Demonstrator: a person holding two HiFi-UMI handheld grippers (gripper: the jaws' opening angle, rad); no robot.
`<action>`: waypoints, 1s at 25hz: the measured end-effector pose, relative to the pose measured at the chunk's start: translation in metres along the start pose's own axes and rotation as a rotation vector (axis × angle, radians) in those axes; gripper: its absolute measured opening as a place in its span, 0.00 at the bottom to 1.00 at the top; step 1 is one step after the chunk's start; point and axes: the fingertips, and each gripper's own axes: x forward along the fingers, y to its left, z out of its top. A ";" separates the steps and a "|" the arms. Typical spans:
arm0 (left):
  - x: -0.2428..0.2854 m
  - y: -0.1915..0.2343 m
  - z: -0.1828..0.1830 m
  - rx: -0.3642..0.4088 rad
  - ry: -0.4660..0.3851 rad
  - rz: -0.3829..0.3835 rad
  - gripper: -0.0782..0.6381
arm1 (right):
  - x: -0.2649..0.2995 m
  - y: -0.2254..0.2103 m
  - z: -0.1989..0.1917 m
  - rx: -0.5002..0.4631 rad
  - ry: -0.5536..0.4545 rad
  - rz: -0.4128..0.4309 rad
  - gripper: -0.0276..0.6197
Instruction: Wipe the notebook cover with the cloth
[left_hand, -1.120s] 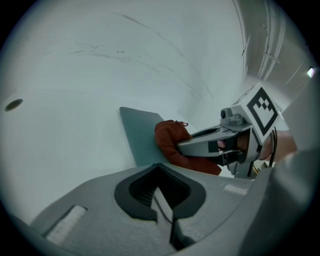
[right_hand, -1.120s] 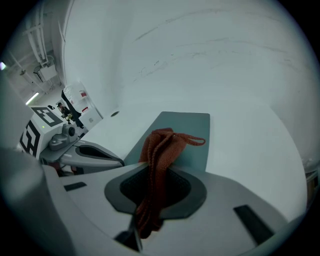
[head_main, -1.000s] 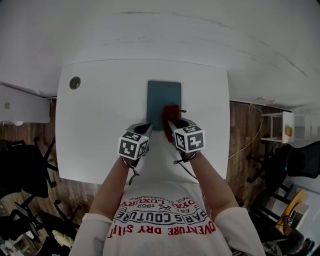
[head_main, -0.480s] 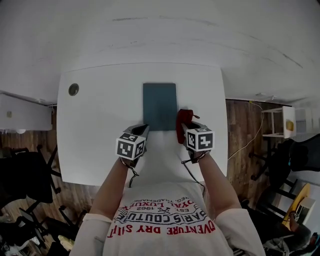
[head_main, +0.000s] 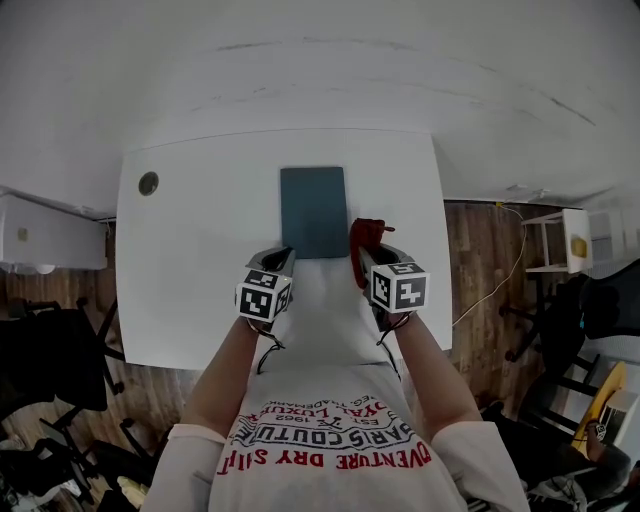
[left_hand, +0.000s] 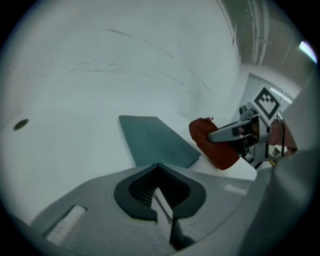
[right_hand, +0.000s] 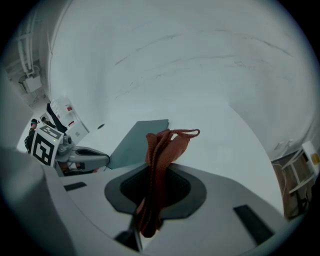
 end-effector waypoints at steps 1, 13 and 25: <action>0.000 -0.001 0.000 0.013 -0.007 0.009 0.12 | -0.004 0.007 0.005 -0.021 -0.024 0.004 0.16; -0.081 -0.016 0.057 0.124 -0.292 0.058 0.12 | -0.057 0.069 0.048 -0.153 -0.287 -0.004 0.16; -0.209 -0.039 0.156 0.209 -0.629 0.091 0.12 | -0.126 0.120 0.110 -0.334 -0.581 -0.057 0.16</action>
